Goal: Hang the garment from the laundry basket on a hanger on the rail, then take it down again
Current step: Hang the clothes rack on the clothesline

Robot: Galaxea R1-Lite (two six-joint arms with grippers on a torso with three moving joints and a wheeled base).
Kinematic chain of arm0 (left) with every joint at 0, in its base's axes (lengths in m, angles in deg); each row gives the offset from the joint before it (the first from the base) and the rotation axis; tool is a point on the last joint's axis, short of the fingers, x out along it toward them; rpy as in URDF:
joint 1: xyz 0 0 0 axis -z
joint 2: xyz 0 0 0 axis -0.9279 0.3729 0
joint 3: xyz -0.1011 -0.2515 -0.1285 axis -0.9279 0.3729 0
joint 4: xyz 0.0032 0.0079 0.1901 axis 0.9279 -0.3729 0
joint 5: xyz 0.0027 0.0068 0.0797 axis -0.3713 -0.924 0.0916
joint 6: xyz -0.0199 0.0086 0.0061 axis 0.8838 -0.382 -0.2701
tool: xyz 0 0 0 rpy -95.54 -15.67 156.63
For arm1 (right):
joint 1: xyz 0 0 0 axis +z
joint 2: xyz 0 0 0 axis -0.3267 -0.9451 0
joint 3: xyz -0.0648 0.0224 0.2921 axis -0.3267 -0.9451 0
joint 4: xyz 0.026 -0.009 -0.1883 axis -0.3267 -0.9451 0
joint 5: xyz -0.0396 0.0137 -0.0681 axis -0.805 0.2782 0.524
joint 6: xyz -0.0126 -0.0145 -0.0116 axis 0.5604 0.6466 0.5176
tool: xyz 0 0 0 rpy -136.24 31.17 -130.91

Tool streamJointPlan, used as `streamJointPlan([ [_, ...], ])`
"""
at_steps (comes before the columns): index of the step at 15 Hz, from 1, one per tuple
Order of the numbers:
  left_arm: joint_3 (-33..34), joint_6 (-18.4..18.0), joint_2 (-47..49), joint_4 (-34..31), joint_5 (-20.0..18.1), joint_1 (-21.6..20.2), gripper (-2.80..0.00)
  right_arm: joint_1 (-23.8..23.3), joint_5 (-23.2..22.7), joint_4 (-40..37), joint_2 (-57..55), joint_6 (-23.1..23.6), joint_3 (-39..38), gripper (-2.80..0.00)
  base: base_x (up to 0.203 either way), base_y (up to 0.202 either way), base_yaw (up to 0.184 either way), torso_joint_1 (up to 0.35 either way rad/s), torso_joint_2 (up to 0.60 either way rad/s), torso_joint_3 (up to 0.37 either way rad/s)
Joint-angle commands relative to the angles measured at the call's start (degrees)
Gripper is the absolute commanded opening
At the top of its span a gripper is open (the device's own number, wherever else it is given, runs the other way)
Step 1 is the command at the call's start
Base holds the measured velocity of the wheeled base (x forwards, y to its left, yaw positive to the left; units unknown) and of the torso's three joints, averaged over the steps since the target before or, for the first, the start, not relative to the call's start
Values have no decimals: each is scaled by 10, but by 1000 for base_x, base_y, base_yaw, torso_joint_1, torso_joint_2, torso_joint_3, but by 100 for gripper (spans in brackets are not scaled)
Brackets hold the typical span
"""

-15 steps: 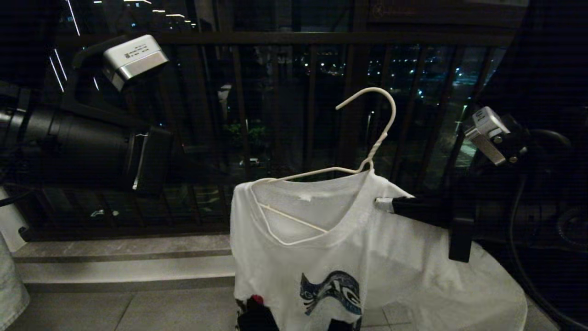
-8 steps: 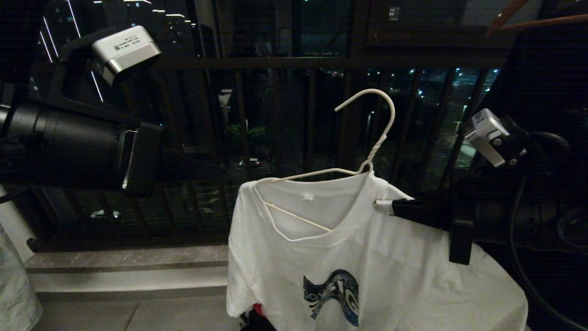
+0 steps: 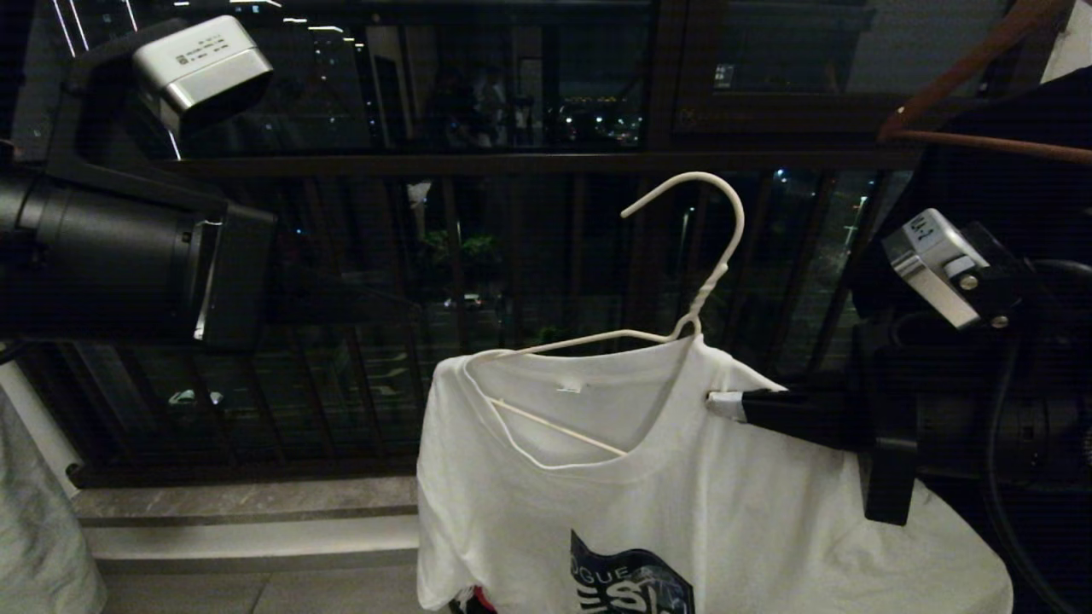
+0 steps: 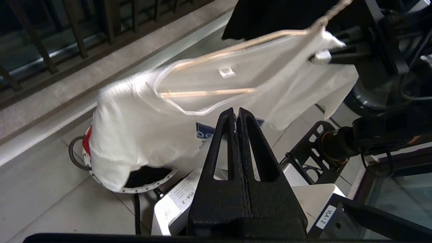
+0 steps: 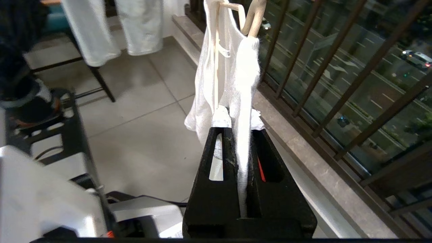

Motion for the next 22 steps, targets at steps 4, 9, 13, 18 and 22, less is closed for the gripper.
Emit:
streamJointPlan([
  [4,0,9,-21,-2,-1,19,-280,23,-2,-33,52,1,0,-280,0,0,0,234,-541,-310],
  [9,3,15,-28,-3,-1,42,-280,29,-2,-39,73,1,1,-280,0,0,0,260,-583,-323],
  [13,1,15,-33,-12,-1,49,-280,30,-2,-39,75,1,0,-280,0,0,0,236,-504,-275],
  [18,-13,52,-42,-13,0,61,-280,33,-2,-39,75,1,0,-280,0,0,0,169,-358,-192],
  [22,-14,54,-45,-13,-2,63,-280,34,-2,-38,75,1,0,-280,0,0,0,166,-332,-178],
])
